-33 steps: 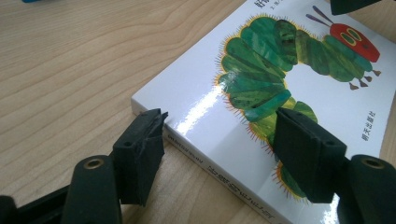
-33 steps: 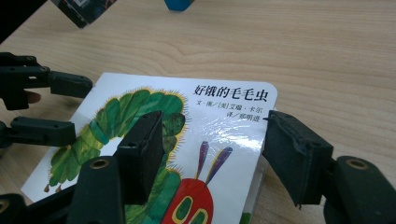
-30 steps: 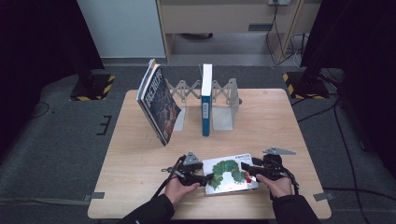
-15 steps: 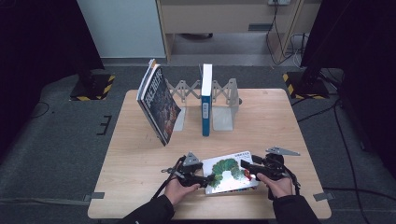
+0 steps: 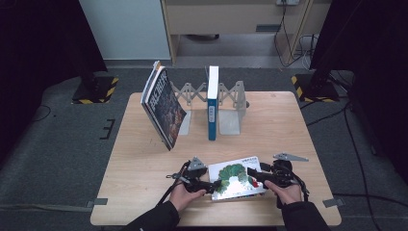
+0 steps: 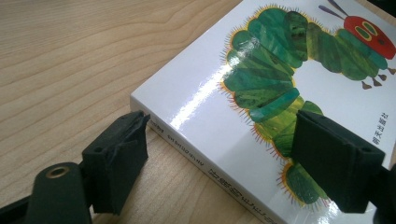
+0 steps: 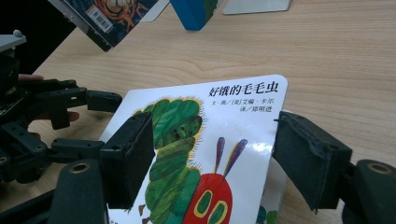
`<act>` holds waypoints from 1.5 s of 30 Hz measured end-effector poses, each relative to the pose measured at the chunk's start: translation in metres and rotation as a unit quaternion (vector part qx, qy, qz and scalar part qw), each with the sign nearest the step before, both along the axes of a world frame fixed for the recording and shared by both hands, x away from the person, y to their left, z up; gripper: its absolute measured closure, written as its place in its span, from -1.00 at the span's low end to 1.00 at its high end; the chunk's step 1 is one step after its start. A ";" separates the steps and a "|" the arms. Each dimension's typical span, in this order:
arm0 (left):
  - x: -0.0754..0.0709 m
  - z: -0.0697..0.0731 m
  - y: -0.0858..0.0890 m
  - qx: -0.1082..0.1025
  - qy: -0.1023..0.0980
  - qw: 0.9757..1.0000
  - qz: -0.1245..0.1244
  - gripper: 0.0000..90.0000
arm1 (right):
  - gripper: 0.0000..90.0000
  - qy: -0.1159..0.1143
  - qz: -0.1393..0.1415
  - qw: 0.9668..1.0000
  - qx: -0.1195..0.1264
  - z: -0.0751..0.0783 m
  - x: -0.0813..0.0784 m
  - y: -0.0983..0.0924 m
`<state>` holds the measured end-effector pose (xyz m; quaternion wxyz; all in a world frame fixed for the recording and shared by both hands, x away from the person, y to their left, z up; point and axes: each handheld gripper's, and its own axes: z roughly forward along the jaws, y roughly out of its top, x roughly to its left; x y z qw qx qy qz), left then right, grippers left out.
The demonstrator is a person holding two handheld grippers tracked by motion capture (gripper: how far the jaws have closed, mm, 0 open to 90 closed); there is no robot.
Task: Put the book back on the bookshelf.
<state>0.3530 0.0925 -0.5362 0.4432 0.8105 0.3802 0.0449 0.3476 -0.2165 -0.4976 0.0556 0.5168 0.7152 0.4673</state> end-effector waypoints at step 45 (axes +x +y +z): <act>-0.004 0.000 -0.002 -0.008 0.010 1.000 -0.025 -0.86 | -0.25 0.027 0.027 0.999 0.021 -0.001 0.001 0.005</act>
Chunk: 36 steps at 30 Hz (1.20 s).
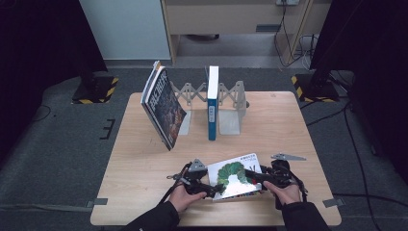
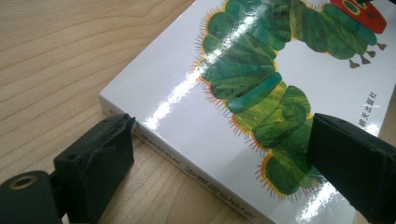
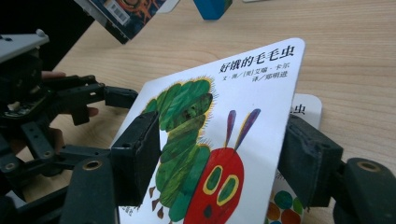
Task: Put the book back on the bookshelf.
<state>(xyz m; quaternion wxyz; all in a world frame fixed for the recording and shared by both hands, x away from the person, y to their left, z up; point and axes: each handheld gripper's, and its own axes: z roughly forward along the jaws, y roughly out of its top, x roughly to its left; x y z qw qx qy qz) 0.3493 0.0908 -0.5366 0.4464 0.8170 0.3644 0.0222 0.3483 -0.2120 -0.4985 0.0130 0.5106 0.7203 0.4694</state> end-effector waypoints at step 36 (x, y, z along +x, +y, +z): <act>-0.001 0.002 0.000 0.010 0.000 1.000 0.000 -0.79 | 0.21 0.047 0.022 0.998 -0.021 -0.008 0.016 0.000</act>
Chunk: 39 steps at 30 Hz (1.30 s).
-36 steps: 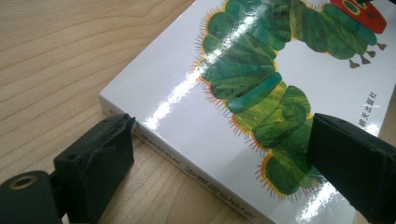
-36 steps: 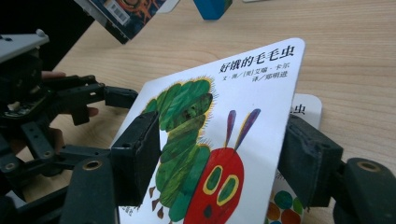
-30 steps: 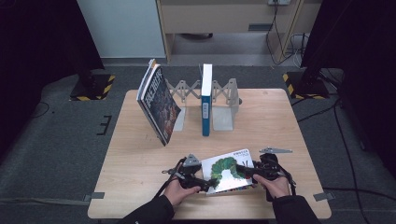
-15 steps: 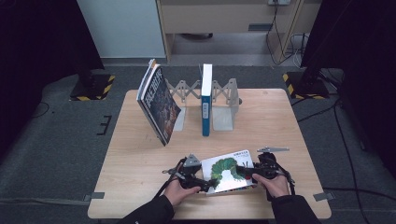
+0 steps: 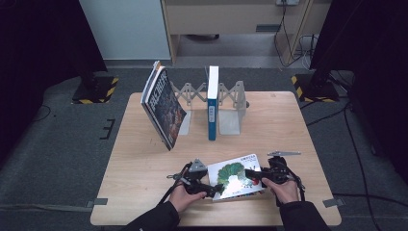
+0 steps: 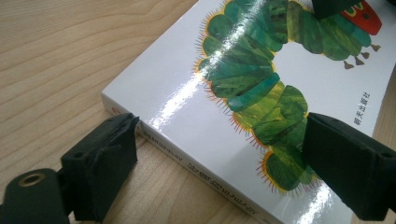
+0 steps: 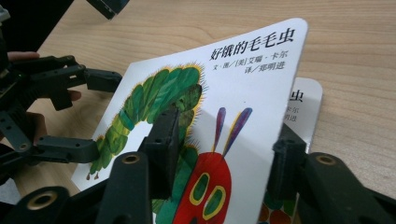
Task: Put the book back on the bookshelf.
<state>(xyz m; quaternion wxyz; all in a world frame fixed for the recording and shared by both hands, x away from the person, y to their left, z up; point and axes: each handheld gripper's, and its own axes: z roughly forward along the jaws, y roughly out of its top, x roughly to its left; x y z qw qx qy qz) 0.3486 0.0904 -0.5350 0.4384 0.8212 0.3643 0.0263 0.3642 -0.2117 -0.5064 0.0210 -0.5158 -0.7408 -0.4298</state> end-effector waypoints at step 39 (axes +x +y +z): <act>0.003 0.008 0.009 -0.021 0.018 1.000 0.012 -0.69 | 0.79 -0.074 0.027 0.994 0.079 0.028 -0.006 -0.006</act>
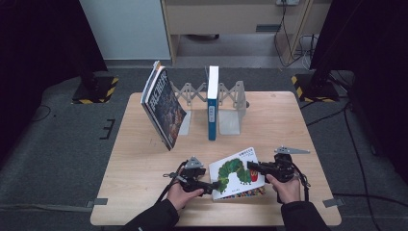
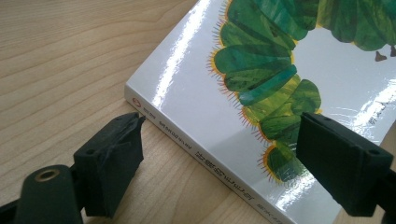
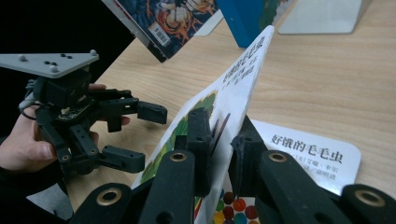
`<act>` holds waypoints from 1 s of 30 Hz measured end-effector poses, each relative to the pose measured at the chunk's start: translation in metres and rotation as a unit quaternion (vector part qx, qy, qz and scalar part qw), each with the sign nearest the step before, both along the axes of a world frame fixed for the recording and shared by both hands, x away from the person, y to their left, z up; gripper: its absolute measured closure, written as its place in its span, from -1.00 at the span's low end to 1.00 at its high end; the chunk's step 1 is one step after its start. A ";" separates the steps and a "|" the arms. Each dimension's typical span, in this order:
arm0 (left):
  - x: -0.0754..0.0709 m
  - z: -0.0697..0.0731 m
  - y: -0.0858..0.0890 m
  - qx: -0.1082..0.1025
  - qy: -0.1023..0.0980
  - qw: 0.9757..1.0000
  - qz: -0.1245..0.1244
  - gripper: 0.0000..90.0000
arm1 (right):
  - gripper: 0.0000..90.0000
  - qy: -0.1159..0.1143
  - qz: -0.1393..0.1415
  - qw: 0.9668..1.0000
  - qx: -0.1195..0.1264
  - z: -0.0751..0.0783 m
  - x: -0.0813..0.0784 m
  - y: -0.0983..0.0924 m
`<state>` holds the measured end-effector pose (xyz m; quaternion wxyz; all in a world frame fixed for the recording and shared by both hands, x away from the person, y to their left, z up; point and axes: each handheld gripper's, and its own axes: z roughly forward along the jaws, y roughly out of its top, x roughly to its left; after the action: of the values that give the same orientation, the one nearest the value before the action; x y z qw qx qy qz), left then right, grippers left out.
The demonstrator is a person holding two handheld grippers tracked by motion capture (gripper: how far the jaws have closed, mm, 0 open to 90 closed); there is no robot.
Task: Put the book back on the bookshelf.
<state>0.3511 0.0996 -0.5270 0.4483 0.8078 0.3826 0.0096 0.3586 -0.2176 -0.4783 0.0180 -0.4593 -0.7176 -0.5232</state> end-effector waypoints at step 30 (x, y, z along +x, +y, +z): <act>0.006 -0.012 -0.011 -0.042 0.015 0.998 -0.037 -0.80 | 0.71 -0.025 -0.020 0.999 -0.032 -0.002 -0.001 -0.003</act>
<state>0.3567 0.0888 -0.5390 0.4761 0.8021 0.3589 -0.0347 0.3576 -0.2203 -0.4801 -0.0255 -0.4606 -0.7248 -0.5117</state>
